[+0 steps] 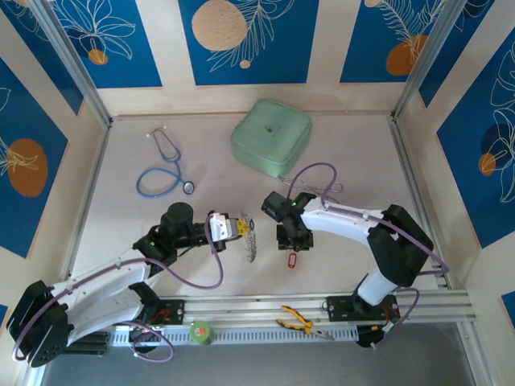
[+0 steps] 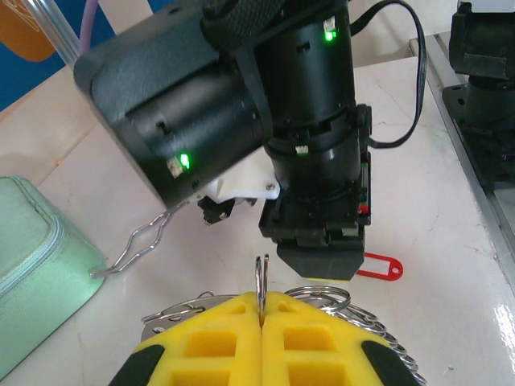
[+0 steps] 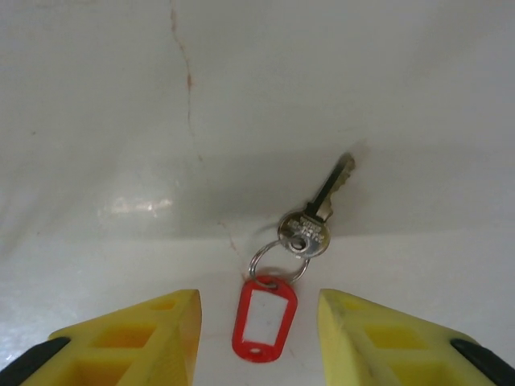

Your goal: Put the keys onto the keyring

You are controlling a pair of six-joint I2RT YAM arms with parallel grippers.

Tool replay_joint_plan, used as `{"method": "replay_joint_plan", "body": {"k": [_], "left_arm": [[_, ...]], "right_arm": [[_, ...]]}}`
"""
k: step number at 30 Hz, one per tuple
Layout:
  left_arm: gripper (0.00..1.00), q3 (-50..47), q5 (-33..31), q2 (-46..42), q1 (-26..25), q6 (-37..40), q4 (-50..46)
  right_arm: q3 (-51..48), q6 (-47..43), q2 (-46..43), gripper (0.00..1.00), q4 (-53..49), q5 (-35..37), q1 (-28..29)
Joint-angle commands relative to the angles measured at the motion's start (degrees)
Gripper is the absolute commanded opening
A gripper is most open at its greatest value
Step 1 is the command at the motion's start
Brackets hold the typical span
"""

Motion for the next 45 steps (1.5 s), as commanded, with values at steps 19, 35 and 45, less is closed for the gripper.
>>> {"method": "replay_joint_plan", "body": {"k": [19,35,45], "left_arm": [[0.00,1.8,0.2,-2.7,-0.3,1.0,1.1],[0.00,1.9,0.2,-2.8,-0.3,1.2,0.7],[0.00,1.9,0.2,-3.7,-0.3,1.3,-0.1]], "right_arm": [[4.5,2.0,6.4,0.15,-6.9,5.8,2.7],[4.7,-0.3,5.5,0.33,-6.7,3.7,2.8],[2.5,-2.0,6.4,0.27,-5.4,2.0,0.2]]}}
